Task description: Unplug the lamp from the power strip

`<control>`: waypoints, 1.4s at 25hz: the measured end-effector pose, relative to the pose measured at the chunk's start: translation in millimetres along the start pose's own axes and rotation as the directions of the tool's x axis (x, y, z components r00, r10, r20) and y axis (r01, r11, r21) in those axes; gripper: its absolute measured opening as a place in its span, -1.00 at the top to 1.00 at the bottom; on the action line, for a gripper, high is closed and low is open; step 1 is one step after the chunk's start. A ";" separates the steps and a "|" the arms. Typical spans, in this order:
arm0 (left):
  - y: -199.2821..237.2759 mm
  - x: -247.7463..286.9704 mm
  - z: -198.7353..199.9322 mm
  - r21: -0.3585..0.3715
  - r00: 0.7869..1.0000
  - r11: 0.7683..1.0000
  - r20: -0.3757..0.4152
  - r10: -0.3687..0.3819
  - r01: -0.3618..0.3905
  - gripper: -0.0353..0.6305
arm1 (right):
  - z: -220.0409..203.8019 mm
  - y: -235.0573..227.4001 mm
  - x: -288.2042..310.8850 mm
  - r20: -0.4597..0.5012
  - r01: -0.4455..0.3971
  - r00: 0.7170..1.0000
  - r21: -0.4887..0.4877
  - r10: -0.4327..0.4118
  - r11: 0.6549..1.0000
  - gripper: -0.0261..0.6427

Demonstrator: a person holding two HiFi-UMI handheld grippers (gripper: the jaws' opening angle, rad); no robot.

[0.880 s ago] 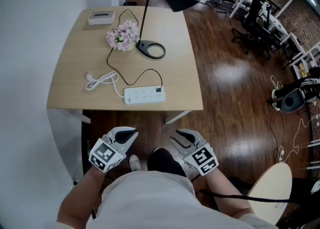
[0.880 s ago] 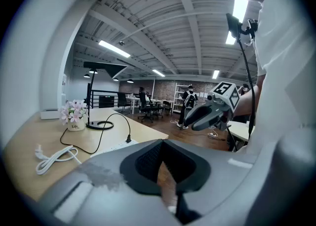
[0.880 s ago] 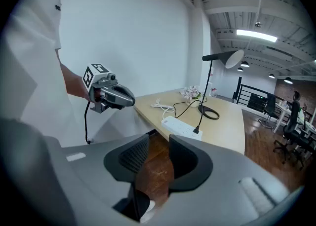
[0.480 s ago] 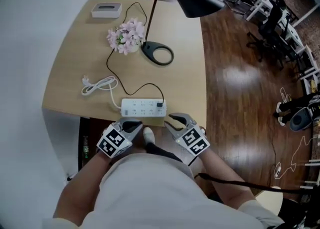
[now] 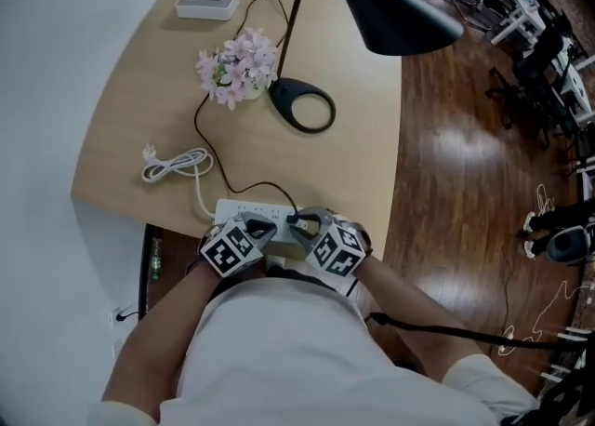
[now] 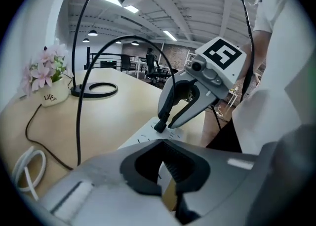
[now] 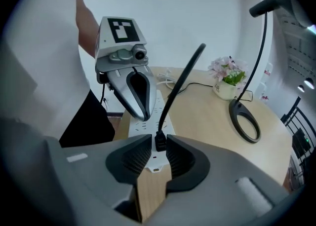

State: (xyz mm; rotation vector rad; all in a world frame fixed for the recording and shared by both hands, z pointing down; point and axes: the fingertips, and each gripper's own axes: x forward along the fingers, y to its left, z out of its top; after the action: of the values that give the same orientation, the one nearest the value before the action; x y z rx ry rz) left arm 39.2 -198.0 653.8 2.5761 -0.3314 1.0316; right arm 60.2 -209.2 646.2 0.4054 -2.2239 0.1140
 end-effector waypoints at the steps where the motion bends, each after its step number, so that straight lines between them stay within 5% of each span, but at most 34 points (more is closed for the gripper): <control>1: 0.9 4.1 -3.0 -0.001 1.000 1.000 -0.021 -0.005 0.005 0.89 | -0.3 -1.4 2.5 -0.004 -0.007 1.000 -0.013 0.007 1.000 0.66; 10: 4.3 16.0 -12.3 -0.023 0.992 0.999 -0.123 -0.029 0.027 0.90 | 3.5 -5.7 1.8 -0.008 -0.060 0.998 -0.081 0.059 0.995 0.76; 18: 4.4 15.1 -13.4 -0.063 0.990 0.997 -0.128 -0.050 0.042 0.89 | 13.7 -53.5 3.0 0.040 -0.038 0.999 0.086 0.034 0.996 0.76; 24: 3.5 -0.7 0.6 -0.100 0.995 0.994 -0.079 -0.061 0.053 0.89 | -4.4 -77.2 22.7 0.030 -0.078 0.997 0.287 0.073 0.955 0.76; 35: 17.2 -75.9 25.8 -0.206 0.988 0.976 0.123 0.090 -0.064 0.89 | -25.3 -103.5 24.1 -0.006 0.054 0.998 0.463 -0.058 0.885 0.48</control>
State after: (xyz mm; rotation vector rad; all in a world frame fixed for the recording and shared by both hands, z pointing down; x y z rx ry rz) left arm -4.3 -217.4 587.1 2.4682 -0.5449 0.8088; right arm 98.7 -307.2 675.0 0.7293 -2.1776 0.6244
